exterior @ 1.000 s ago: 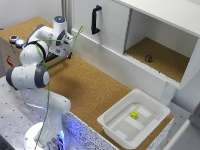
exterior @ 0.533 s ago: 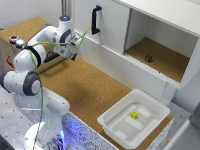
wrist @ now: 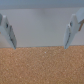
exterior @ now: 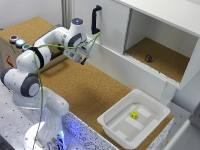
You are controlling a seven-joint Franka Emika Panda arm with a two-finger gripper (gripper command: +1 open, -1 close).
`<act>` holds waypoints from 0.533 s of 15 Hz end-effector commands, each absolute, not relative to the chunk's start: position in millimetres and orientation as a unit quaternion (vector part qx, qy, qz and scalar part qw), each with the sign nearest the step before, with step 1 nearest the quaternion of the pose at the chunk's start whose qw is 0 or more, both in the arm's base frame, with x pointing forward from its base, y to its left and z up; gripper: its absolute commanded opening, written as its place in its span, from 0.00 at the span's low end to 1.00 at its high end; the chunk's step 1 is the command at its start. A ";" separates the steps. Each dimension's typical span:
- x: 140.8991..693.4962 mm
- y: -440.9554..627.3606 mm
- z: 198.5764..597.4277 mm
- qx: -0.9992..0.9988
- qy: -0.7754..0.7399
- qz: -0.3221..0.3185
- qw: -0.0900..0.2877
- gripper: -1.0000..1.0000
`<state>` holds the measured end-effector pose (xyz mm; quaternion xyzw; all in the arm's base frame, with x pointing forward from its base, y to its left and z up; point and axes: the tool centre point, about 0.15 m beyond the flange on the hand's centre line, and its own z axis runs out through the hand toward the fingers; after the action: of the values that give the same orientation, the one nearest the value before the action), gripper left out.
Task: Go close the drawer
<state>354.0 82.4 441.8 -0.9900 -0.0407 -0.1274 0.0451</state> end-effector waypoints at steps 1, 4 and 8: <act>360.7 75.2 444.8 -0.993 -0.049 -0.103 0.033 1.00; 357.8 61.1 453.4 -0.989 -0.025 -0.143 0.025 1.00; 387.2 -14.5 503.3 -0.982 -0.046 -0.182 -0.016 1.00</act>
<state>364.1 51.1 454.1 -0.9884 -0.0236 -0.1499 0.0072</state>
